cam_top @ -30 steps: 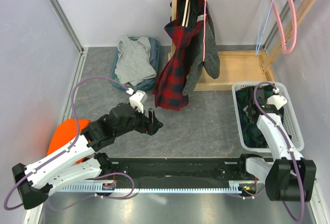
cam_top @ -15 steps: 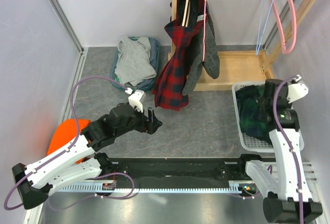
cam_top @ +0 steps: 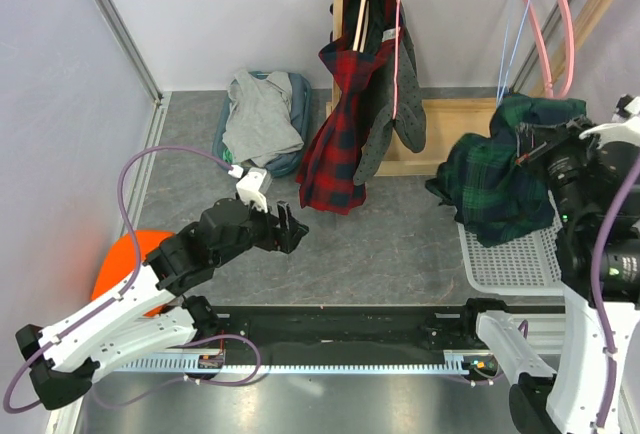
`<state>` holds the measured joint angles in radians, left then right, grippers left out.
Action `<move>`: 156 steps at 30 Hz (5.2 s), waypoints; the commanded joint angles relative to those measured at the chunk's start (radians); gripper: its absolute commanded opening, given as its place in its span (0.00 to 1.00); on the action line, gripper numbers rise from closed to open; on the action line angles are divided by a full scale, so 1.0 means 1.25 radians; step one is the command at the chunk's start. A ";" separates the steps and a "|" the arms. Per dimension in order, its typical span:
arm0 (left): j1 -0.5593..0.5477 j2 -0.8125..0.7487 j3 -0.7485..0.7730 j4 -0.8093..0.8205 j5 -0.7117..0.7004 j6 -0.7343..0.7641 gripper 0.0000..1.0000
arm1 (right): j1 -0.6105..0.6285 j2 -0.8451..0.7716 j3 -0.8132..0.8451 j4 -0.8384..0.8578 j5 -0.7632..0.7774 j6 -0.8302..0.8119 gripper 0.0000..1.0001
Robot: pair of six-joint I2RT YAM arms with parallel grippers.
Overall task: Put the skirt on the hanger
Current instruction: Pick up the skirt from the bin, then place the skirt at the center of the board, then adjust the skirt at the center of the board.
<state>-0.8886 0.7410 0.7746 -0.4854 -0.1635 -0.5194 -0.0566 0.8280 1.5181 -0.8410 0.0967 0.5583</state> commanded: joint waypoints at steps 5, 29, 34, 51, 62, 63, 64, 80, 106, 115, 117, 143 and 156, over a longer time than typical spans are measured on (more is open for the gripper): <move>-0.002 -0.014 0.055 -0.018 -0.059 0.006 0.85 | 0.000 0.065 0.243 0.172 -0.352 -0.058 0.00; -0.002 0.084 0.120 -0.023 -0.091 0.030 0.86 | 0.004 0.023 -0.031 0.232 -0.410 -0.060 0.00; -0.002 0.093 0.128 -0.018 -0.090 0.031 0.86 | 0.004 0.036 -0.051 0.346 -0.577 -0.010 0.00; -0.002 0.180 0.135 0.013 -0.072 0.002 0.86 | 0.185 -0.091 -0.563 0.373 -0.666 0.004 0.00; -0.002 0.280 0.128 0.068 -0.001 -0.005 0.86 | 0.202 0.047 -0.610 0.032 -0.397 -0.157 0.59; -0.001 0.292 0.129 0.070 0.003 -0.005 0.86 | 0.201 0.052 -0.580 0.018 -0.376 -0.159 0.65; -0.002 0.300 0.129 0.072 0.012 -0.005 0.86 | 0.204 0.052 -0.565 0.016 -0.357 -0.161 0.68; -0.002 0.346 0.061 0.111 0.106 -0.020 0.86 | 0.451 0.299 -0.358 0.242 -0.162 -0.224 0.83; 0.004 0.314 0.071 0.078 0.035 -0.023 0.88 | 0.595 0.409 -0.436 0.321 -0.075 -0.226 0.00; 0.014 0.336 0.092 0.100 0.040 -0.031 0.88 | 0.595 -0.003 -0.552 0.301 -0.341 -0.294 0.00; 0.018 0.343 0.097 0.105 0.052 -0.029 0.88 | 0.595 -0.074 -0.562 0.300 -0.405 -0.308 0.00; 0.035 0.272 -0.007 0.300 0.222 0.045 0.87 | 0.595 -0.202 -0.308 0.247 -0.588 -0.359 0.00; 0.031 0.339 -0.040 0.342 0.285 0.012 0.86 | 0.594 -0.249 -0.250 0.265 -0.544 -0.356 0.00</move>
<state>-0.8486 1.1378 0.7567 -0.1047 0.1406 -0.5076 0.6834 0.5434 1.1263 -0.6025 -0.6006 0.1173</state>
